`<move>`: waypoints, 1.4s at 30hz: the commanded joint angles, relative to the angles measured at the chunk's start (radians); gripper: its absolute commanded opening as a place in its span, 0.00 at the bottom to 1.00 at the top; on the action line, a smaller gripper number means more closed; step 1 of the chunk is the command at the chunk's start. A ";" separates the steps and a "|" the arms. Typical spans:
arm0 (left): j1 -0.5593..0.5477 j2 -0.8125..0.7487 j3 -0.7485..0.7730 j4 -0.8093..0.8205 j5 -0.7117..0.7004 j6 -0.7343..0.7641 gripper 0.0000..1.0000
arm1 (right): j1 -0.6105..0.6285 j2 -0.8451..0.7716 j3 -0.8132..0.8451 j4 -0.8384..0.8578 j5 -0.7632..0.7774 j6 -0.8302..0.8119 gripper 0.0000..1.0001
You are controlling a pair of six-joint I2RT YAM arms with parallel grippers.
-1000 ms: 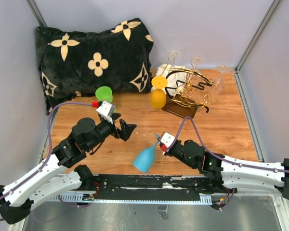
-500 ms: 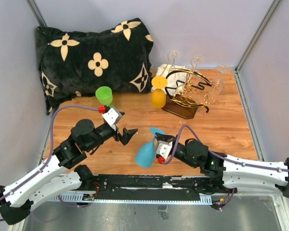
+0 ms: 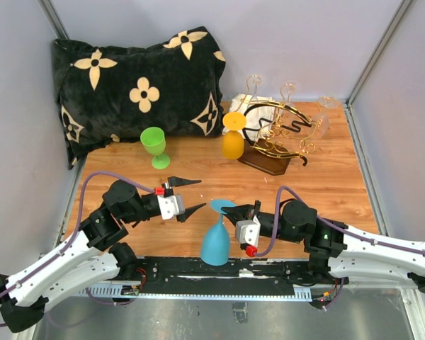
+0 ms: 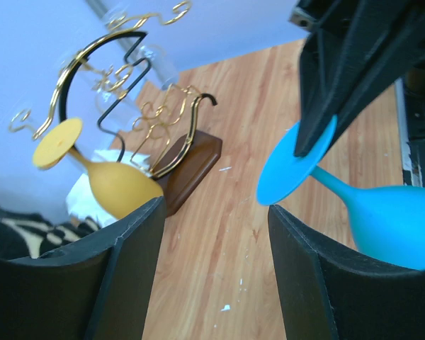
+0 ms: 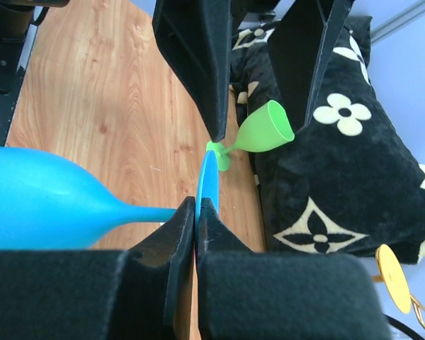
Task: Place the wine glass upside down on the wine glass rack
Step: Turn the wine glass upside down at the wine rack.
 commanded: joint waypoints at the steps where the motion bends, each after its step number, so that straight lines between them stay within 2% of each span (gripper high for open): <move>1: -0.008 0.025 0.008 0.028 0.199 0.154 0.64 | 0.009 -0.008 0.037 0.016 -0.077 0.005 0.01; 8: -0.008 0.064 0.023 0.003 0.273 0.195 0.64 | 0.009 -0.012 0.050 0.029 -0.067 0.018 0.01; 12: -0.008 0.089 0.030 0.003 0.286 0.197 0.60 | 0.008 -0.010 0.053 0.061 -0.085 0.039 0.01; 19: -0.011 0.101 0.053 0.007 0.307 0.201 0.39 | 0.009 0.019 0.049 0.112 -0.112 0.065 0.01; 27: -0.014 0.097 0.056 -0.002 0.320 0.201 0.21 | 0.009 0.043 0.030 0.168 -0.041 0.089 0.06; 31: -0.014 0.094 0.059 -0.022 0.316 0.213 0.08 | 0.009 0.043 0.022 0.184 -0.012 0.099 0.08; 33: -0.014 0.092 0.062 -0.032 0.307 0.221 0.01 | 0.009 0.044 0.025 0.185 0.004 0.103 0.12; 42: -0.013 0.063 0.060 -0.078 0.198 0.252 0.01 | 0.009 0.011 0.033 0.163 0.200 0.140 0.42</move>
